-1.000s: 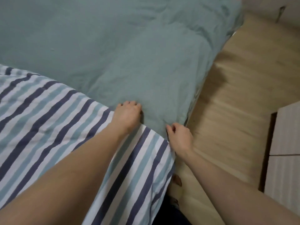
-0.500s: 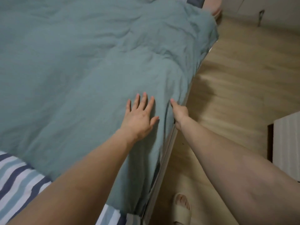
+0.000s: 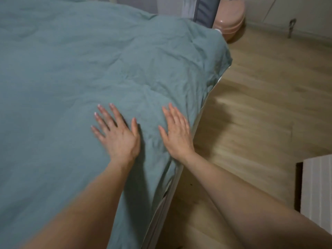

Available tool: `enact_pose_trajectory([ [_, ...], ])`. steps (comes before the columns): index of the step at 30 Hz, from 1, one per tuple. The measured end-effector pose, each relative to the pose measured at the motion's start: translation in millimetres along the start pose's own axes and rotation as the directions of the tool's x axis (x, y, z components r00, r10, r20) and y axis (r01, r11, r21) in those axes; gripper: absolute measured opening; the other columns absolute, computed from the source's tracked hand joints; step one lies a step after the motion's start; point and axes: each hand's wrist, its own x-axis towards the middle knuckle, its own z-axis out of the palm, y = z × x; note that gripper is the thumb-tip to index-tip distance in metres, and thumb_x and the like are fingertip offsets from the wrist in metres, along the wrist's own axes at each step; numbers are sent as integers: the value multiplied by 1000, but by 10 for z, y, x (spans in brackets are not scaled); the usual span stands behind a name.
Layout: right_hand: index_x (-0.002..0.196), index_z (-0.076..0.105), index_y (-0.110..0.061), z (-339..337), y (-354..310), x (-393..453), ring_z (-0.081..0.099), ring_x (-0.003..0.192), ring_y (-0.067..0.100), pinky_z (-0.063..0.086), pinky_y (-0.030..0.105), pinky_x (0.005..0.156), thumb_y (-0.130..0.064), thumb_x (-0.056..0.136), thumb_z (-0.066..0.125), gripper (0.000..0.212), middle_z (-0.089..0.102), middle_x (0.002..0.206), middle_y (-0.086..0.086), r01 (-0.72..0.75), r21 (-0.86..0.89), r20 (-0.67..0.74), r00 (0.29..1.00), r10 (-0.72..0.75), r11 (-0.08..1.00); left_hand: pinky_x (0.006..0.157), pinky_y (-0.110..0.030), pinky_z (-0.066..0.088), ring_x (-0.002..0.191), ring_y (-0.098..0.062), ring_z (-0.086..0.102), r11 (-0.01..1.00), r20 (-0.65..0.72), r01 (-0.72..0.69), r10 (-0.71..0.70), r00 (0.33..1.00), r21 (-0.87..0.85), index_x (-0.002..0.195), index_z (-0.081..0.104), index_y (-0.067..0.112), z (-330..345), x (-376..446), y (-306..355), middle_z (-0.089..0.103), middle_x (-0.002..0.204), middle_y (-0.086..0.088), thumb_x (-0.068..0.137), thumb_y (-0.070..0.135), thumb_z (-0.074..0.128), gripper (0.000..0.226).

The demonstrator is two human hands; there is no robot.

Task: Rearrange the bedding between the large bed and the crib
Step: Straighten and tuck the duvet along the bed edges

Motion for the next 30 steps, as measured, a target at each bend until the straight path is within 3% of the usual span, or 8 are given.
enact_pose_trajectory([
  [2,147,31,-13,-24,201,207,22,144,23,13,33,117,-31,96,46,56,23,156,9,-98,46,28,995,97,994,119,-48,-2,147,-34,-5,976,267,-216,204,942,15,152,0,6,199,-38,180,-6,158,-20,92,63,17,84],
  [5,140,40,-6,-189,573,339,35,136,30,26,38,113,-26,96,47,49,38,147,15,-221,45,-42,974,223,974,119,-35,-2,148,-19,5,668,343,-709,736,584,-226,153,16,14,266,-75,697,9,160,-5,90,57,9,76],
  [9,130,46,-4,-544,911,664,48,121,34,39,42,102,-22,96,47,39,50,130,17,-302,103,-43,951,307,948,117,-44,1,147,-30,5,965,94,-246,254,963,-87,152,14,14,196,393,899,7,160,-11,98,48,22,65],
  [10,128,46,-4,-627,993,801,49,119,35,40,42,100,-22,96,47,37,51,129,17,-327,108,-32,943,332,939,118,-44,0,147,-31,0,954,273,-296,297,915,-44,153,9,15,194,514,932,1,160,-11,100,47,23,64],
  [13,122,49,-5,-815,1182,1206,51,114,36,42,41,94,-20,96,48,31,53,123,19,-386,118,-3,921,389,915,119,-31,13,146,-25,16,692,609,-666,664,434,-279,150,27,17,71,773,1181,21,158,-6,102,42,28,54],
  [18,125,47,-6,-1033,1535,1948,50,117,35,40,37,95,-23,94,51,36,49,128,18,-456,60,90,888,450,888,119,-35,2,148,-21,7,875,43,-444,459,887,-192,151,23,16,-23,1529,1638,16,159,-5,101,40,30,56],
  [26,135,40,-11,-1161,2090,3354,45,127,31,36,42,107,-50,71,75,83,49,136,11,-601,151,299,784,543,785,117,-43,-9,147,-23,-11,876,185,-481,477,859,-26,153,-1,21,167,2638,2391,-9,160,-4,95,54,15,69],
  [30,88,71,-8,-1211,2231,3467,65,88,23,43,26,68,-37,83,70,29,70,96,12,-558,220,414,796,441,800,118,-46,-8,147,-23,-10,881,248,-473,461,852,-13,153,-3,22,229,2811,2748,-8,161,-4,95,55,14,69],
])
